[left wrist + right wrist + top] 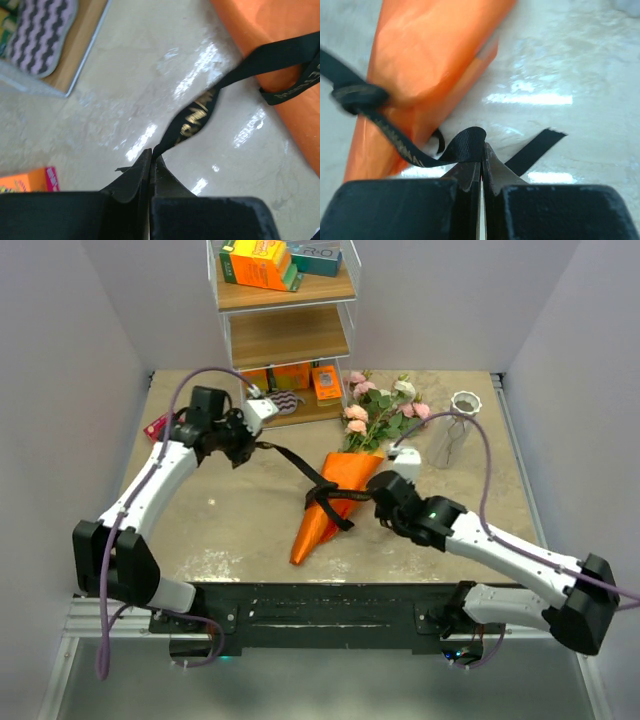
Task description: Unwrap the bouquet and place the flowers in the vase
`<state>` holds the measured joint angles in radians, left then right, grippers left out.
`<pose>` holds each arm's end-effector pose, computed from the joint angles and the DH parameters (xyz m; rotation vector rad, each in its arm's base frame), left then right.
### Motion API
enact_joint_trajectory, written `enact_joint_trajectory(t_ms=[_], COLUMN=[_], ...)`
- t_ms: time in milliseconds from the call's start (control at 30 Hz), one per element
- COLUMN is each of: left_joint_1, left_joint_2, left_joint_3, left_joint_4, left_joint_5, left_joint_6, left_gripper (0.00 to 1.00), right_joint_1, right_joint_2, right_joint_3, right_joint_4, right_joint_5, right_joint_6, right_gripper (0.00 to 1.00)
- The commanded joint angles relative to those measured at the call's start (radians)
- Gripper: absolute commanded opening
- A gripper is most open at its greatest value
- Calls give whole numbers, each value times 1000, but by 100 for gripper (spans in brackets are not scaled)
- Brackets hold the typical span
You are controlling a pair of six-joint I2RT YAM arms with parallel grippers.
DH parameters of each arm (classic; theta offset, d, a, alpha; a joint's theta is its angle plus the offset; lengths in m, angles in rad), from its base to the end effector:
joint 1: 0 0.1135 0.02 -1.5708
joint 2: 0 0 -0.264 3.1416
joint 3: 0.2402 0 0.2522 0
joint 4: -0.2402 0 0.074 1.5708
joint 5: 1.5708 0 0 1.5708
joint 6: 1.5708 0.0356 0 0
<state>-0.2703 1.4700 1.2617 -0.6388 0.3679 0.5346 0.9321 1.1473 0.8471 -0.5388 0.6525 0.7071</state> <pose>0.3016 -0.0969 0.3039 1.0781 2.1079 -0.3178 0.1554 0.1731 0.2630 0.0362 2.2050 0.1074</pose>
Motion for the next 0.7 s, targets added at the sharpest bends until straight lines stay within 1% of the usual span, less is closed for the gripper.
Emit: enact_joint_trajectory(t_ms=[0, 67, 100, 167, 233, 300, 333, 433, 467, 500, 533, 567, 600, 633, 667], left_joint_1=[150, 192, 225, 256, 302, 345, 362, 439, 456, 479, 486, 490, 490, 488, 490], left_joint_2=[-100, -148, -163, -203, -229, -238, -241, -228, -224, -224, -227, -232, -238, -252, -260], left_joint_3=[-42, -76, -88, -122, -152, -165, -173, -176, -177, -180, -180, -180, -174, -170, -160], left_joint_4=[-56, -71, -74, -81, -76, -65, -55, -13, 2, 4, 1, -22, -38, -53, -89], left_joint_5=[19, 19, 13, -7, -41, -72, -111, -171, -179, -181, -167, -155, -126, -97, -68], left_joint_6=[8, 36, 47, 74, 91, 97, 96, 100, 100, 103, 119, 126, 143, 156, 169], left_gripper=[0, 0, 0, 0, 0, 0, 0, 0, 0, 0, 9, 23, 97, 100, 99], right_joint_1=[-205, -284, -301, -331, -337, -354, -361, -400, -423, -430, -438, -453, -460, -461, -463], right_joint_2=[-99, -127, -130, -127, -121, -118, -116, -132, -132, -133, -130, -129, -124, -115, -113], right_joint_3=[50, 66, 76, 113, 133, 162, 170, 188, 196, 198, 198, 199, 201, 205, 216], right_joint_4=[-168, -217, -239, -302, -358, -403, -435, -463, -470, -477, -478, -475, -472, -478, -484], right_joint_5=[-13, -2, 25, 44, 79, 108, 137, 159, 174, 183, 190, 184, 177, 173, 168], right_joint_6=[88, 81, 87, 97, 127, 153, 155, 134, 132, 121, 114, 105, 86, 84, 88], right_gripper=[0, 0, 0, 0, 0, 0, 0, 0, 1, 4, 14, 49, 68, 79, 93])
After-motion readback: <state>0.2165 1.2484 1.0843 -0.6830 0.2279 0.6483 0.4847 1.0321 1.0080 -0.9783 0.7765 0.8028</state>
